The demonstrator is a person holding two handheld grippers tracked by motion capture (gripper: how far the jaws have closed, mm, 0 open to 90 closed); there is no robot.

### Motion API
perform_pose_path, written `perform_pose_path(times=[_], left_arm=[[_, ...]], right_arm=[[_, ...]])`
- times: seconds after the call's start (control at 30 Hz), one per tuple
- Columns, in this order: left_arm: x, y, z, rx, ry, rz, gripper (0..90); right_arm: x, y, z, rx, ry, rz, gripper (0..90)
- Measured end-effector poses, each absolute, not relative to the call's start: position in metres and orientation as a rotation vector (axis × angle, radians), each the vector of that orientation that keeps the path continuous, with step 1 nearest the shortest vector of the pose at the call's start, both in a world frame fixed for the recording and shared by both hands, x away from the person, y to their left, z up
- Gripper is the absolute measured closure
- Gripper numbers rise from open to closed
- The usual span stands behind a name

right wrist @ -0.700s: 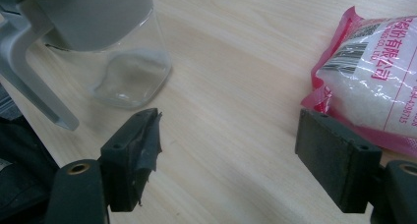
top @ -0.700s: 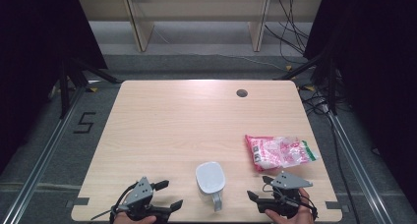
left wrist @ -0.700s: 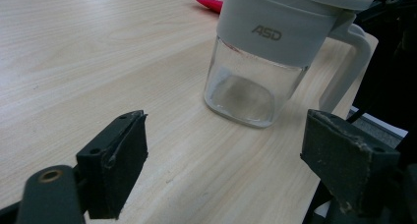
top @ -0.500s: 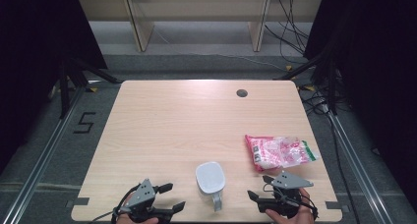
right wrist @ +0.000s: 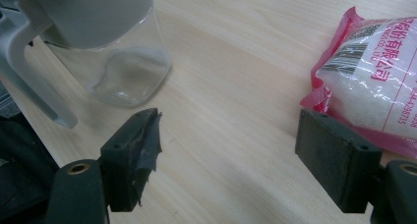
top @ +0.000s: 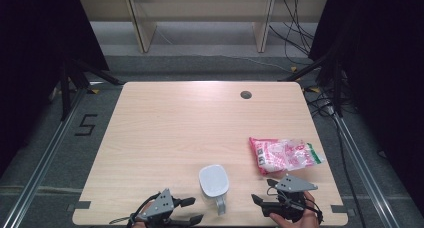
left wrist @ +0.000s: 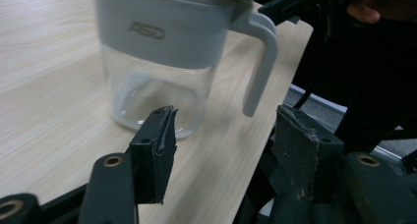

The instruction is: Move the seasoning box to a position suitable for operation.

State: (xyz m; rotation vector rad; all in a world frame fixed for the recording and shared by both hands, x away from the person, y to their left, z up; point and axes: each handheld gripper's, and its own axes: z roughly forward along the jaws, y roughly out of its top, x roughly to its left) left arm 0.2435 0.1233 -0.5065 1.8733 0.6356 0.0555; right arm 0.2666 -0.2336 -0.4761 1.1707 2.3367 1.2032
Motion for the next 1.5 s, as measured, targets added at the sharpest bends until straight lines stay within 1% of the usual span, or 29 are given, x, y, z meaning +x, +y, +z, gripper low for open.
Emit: perform_pose_path(times=[0.07,0.13,0.17,0.4,0.5,0.67,0.7,0.73,0.93,0.97,1.0,1.03,1.07,1.17,1.2,1.23,1.43,1.5], left_arm=[[0.244,0.119,-0.507,1.894,0.604,0.042,44.7],[0.243,0.117,-0.508,1.899,0.608,0.047,45.1],[0.243,0.115,-0.508,1.896,0.597,0.029,45.1],[0.241,0.096,-0.512,1.932,0.530,0.005,51.0],[0.243,0.091,-0.513,1.954,0.506,0.016,53.1],[0.245,0.078,-0.512,1.957,0.521,0.018,56.0],[0.246,0.076,-0.512,1.949,0.513,0.001,56.0],[0.248,0.070,-0.512,1.962,0.505,0.020,57.7],[0.253,0.058,-0.513,1.961,0.507,0.031,58.9],[0.253,0.057,-0.512,1.953,0.498,0.060,64.7],[0.253,0.057,-0.512,1.953,0.498,0.060,67.4],[0.254,0.055,-0.512,1.943,0.504,0.086,71.3],[0.255,0.055,-0.511,1.956,0.494,0.102,72.4],[0.257,0.055,-0.511,1.936,0.510,0.090,75.3],[0.259,0.058,-0.509,1.975,0.490,0.126,76.0],[0.259,0.058,-0.510,1.972,0.481,0.138,76.9],[0.265,0.069,-0.508,1.943,0.515,0.119,77.0],[0.269,0.080,-0.506,1.952,0.541,0.148,76.7]], right_arm=[[0.270,-0.236,-0.477,1.095,2.349,1.201,26.0],[0.268,-0.234,-0.477,1.134,2.346,1.221,26.0],[0.269,-0.234,-0.477,1.134,2.346,1.221,26.0],[0.266,-0.233,-0.476,1.158,2.349,1.194,26.1],[0.270,-0.234,-0.477,1.092,2.355,1.202,26.1],[0.267,-0.234,-0.476,1.123,2.357,1.192,26.1],[0.267,-0.234,-0.476,1.123,2.357,1.192,26.1],[0.269,-0.234,-0.477,1.096,2.364,1.202,26.1],[0.270,-0.233,-0.477,1.062,2.399,1.198,26.1],[0.269,-0.233,-0.477,1.064,2.387,1.187,26.1],[0.269,-0.233,-0.477,1.064,2.387,1.187,26.1],[0.269,-0.233,-0.477,1.065,2.388,1.188,26.1],[0.269,-0.233,-0.477,1.063,2.385,1.192,26.1],[0.270,-0.233,-0.477,1.051,2.408,1.194,26.1],[0.269,-0.233,-0.477,1.056,2.393,1.190,26.1],[0.269,-0.233,-0.477,1.062,2.390,1.193,26.1],[0.268,-0.232,-0.477,1.067,2.373,1.188,26.1],[0.268,-0.233,-0.477,1.064,2.373,1.183,26.1]])
